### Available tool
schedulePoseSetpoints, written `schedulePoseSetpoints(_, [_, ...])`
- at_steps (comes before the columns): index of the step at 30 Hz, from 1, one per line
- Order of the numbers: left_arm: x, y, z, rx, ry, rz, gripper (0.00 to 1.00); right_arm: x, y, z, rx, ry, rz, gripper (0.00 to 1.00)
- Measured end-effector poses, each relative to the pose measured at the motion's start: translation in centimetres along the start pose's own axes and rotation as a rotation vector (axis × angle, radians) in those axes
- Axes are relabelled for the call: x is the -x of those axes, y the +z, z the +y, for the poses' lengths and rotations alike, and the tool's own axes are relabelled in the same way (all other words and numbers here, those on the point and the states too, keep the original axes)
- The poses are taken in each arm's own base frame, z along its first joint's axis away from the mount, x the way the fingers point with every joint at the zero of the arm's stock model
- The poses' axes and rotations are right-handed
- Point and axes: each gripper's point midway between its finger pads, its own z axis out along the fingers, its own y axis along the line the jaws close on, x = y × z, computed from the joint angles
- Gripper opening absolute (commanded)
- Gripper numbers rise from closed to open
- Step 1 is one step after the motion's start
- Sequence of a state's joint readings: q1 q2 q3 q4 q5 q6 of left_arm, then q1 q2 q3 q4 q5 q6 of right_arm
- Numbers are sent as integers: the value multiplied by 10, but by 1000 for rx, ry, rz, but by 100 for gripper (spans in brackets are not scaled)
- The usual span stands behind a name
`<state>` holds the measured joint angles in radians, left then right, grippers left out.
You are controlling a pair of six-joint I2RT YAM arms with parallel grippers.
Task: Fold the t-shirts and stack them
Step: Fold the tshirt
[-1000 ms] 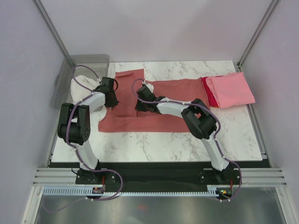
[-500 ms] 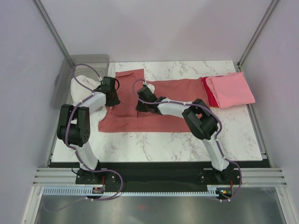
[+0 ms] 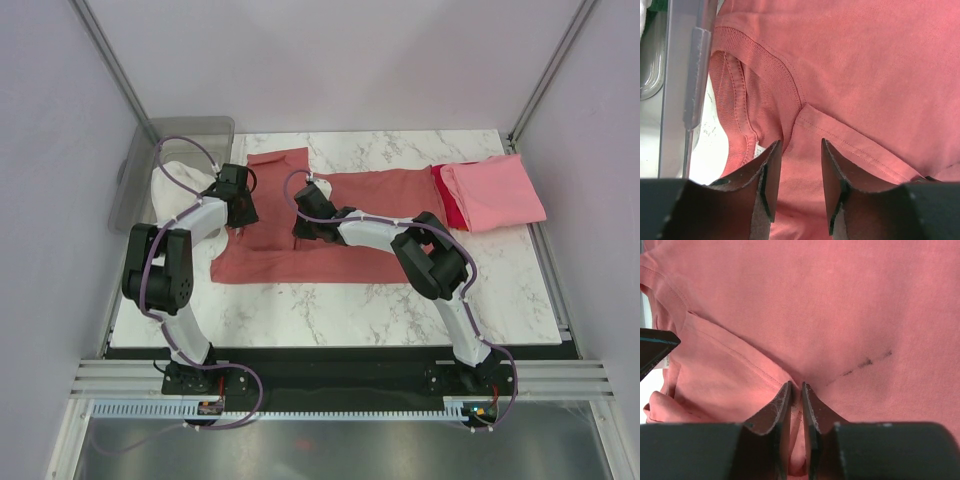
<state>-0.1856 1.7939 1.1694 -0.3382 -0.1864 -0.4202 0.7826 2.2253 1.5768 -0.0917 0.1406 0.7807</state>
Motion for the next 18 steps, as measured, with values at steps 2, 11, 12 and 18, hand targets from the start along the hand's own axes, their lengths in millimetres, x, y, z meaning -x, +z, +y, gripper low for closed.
schedulePoseSetpoints(2, [-1,2,0,2,1,5,37,0,0,0,1,-1,-1,9])
schedulePoseSetpoints(11, [-18,17,4,26,13,62,26,0,0,1,1,-4,0,0])
schedulePoseSetpoints(12, [-18,17,4,27,13,62,20,0,0,0,1,-4,0,0])
schedulePoseSetpoints(18, [-17,17,4,29,15,59,2,0,0,0,1,-4,0,0])
